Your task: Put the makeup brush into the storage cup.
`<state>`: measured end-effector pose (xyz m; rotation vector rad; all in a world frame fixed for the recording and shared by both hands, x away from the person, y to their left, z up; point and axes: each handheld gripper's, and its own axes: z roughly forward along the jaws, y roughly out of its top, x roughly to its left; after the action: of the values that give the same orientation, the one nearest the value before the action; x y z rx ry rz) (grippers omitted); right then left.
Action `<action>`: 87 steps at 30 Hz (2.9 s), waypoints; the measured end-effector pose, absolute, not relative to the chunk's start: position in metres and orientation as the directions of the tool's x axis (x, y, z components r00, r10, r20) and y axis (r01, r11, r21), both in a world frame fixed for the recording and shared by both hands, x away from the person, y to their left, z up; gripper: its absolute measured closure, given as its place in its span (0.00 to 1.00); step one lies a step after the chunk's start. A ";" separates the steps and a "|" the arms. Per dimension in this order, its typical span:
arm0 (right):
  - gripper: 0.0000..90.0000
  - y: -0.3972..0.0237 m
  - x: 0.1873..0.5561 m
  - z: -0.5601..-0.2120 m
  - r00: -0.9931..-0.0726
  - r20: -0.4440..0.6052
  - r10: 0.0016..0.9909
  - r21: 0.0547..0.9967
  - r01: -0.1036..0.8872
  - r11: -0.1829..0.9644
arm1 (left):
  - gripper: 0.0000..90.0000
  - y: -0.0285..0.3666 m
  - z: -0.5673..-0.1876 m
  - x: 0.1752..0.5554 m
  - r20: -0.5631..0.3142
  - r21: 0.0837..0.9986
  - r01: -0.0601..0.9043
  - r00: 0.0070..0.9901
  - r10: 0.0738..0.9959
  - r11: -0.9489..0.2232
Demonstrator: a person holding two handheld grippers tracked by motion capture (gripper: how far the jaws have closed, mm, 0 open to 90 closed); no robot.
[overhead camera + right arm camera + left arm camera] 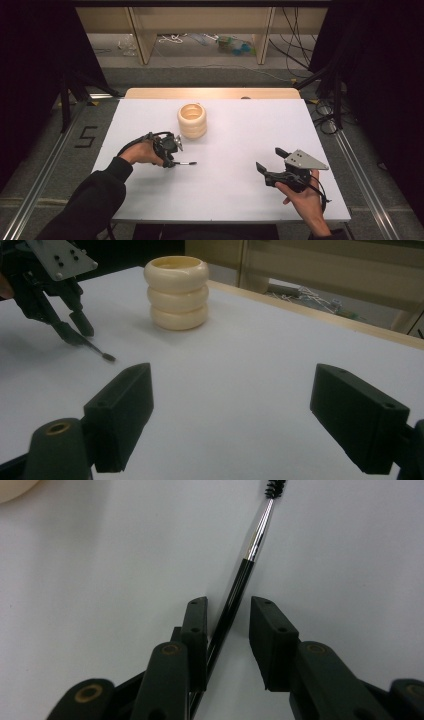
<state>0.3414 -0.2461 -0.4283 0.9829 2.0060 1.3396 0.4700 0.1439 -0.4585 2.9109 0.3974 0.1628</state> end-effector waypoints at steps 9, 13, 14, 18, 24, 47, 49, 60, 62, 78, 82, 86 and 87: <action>0.21 -0.247 0.342 -0.428 -0.595 -0.044 0.803 0.931 0.266 0.249 | 0.81 0.144 -0.459 0.471 0.068 0.210 0.255 0.959 0.275 -0.944; 0.21 -0.246 0.341 -0.428 -0.596 -0.028 0.802 0.928 0.283 0.243 | 0.83 0.144 -0.459 0.471 0.061 0.208 0.253 0.961 0.271 -0.945; 0.21 -0.246 0.341 -0.428 -0.596 -0.028 0.803 0.928 0.283 0.243 | 0.84 0.143 -0.459 0.470 0.062 0.208 0.252 0.961 0.270 -0.945; 0.21 -0.246 0.341 -0.428 -0.596 -0.030 0.803 0.928 0.281 0.243 | 0.85 0.143 -0.459 0.470 0.061 0.209 0.252 0.961 0.270 -0.945; 0.21 -0.246 0.341 -0.428 -0.596 -0.027 0.802 0.928 0.283 0.242 | 0.89 0.143 -0.459 0.470 0.051 0.207 0.255 0.961 0.271 -0.945; 0.21 -0.246 0.342 -0.429 -0.598 -0.044 0.800 0.933 0.262 0.247 | 0.95 0.139 -0.459 0.473 0.024 0.177 0.294 0.953 0.303 -0.939; 0.21 -0.246 0.342 -0.428 -0.597 -0.045 0.801 0.932 0.264 0.249 | 0.95 0.139 -0.458 0.474 0.023 0.170 0.296 0.952 0.304 -0.940; 0.21 -0.246 0.342 -0.428 -0.597 -0.043 0.801 0.933 0.262 0.246 | 0.95 0.141 -0.456 0.473 0.024 0.184 0.296 0.952 0.305 -0.937; 0.21 -0.246 0.342 -0.428 -0.598 -0.045 0.800 0.933 0.261 0.247 | 0.95 0.144 -0.453 0.474 0.026 0.202 0.303 0.949 0.315 -0.931; 0.21 -0.246 0.342 -0.429 -0.592 -0.046 0.805 0.937 0.254 0.241 | 0.95 0.154 -0.425 0.478 0.070 0.396 0.332 0.919 0.388 -0.856; 0.21 -0.246 0.342 -0.429 -0.591 -0.046 0.805 0.937 0.254 0.241 | 0.95 0.159 -0.419 0.479 0.082 0.455 0.348 0.900 0.428 -0.820; 0.21 -0.246 0.342 -0.428 -0.595 -0.048 0.802 0.934 0.258 0.248 | 0.95 0.162 -0.414 0.480 0.084 0.485 0.344 0.897 0.434 -0.804; 0.21 -0.246 0.342 -0.429 -0.593 -0.047 0.804 0.936 0.255 0.243 | 0.95 0.163 -0.413 0.481 0.092 0.483 0.335 0.900 0.427 -0.809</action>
<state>0.3424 -0.2458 -0.4285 0.9634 1.9876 1.3448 0.4809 0.1627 -0.4125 2.5967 0.5529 0.2700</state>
